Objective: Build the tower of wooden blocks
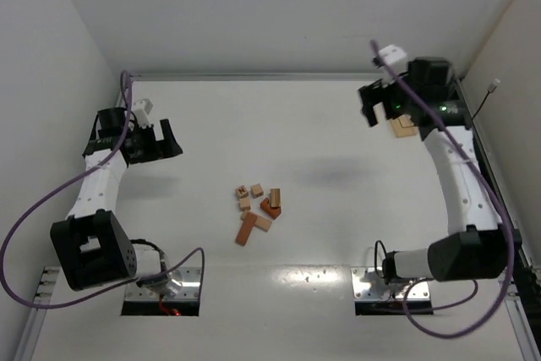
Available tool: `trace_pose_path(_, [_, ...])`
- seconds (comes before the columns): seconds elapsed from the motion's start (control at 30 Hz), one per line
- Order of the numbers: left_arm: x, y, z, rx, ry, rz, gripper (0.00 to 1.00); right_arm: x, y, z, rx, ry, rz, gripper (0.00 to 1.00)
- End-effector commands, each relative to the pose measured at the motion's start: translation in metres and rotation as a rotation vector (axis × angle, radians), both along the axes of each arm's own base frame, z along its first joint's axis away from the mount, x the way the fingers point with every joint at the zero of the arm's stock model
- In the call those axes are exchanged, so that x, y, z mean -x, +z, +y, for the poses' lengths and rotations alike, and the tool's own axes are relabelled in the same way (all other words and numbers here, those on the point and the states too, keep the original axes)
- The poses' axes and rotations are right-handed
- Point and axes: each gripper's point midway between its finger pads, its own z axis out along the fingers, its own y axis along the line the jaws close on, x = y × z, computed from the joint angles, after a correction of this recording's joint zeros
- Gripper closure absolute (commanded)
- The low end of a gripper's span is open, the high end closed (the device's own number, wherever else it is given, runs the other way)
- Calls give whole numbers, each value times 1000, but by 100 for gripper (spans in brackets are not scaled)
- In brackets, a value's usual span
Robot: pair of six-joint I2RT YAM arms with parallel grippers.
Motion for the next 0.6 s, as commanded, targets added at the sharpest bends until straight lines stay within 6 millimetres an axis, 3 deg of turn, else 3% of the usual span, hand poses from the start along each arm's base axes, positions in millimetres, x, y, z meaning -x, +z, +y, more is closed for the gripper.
trace_pose_path(0.0, [-1,19,-5,-19,-39,-90,0,32,-40,71,62,207,86,0])
trace_pose_path(0.1, [3,22,-9,-64,-68,-95,0,68,-77,143,-29,431,212,3])
trace_pose_path(0.17, [6,27,-15,-77,-100,-97,0,84,-96,167,-64,503,289,10])
trace_pose_path(0.2, [8,25,-13,-92,-105,-88,0,89,-116,178,-70,529,356,17])
trace_pose_path(0.23, [9,31,-16,-100,-111,-96,0,105,-128,198,-73,588,410,19])
trace_pose_path(0.37, [19,40,-32,-147,-217,-107,0,146,-167,233,24,720,490,27])
trace_pose_path(0.4, [21,46,-44,-162,-259,-124,0,154,-167,238,40,745,487,29])
trace_pose_path(0.5, [24,56,-52,-234,-259,-162,0,178,-172,262,73,851,490,30])
trace_pose_path(0.57, [26,53,-48,-255,-231,-152,0,193,-178,279,107,922,491,31])
